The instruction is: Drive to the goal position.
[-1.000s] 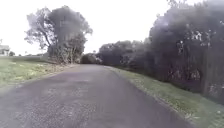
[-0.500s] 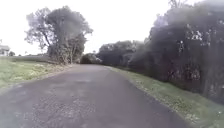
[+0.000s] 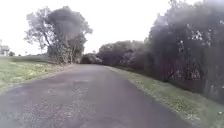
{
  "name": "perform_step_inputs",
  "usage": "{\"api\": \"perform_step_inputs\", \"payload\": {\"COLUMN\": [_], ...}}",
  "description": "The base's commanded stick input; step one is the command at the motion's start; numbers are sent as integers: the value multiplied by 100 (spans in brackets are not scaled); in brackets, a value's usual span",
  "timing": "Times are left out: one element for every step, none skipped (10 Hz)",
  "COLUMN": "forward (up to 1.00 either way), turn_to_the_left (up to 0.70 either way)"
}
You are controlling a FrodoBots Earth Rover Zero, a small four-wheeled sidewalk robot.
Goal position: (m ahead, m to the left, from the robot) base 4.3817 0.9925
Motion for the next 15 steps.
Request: {"api": "perform_step_inputs", "payload": {"forward": [8, 9, 9, 9, 8, 8, 7, 7, 7, 8, 8, 9, 9, 8, 8], "turn_to_the_left": [0, 0, 0, 1, 1, 0, 0, 0, 0, 0, 0, 0, 0, 0, 0]}}
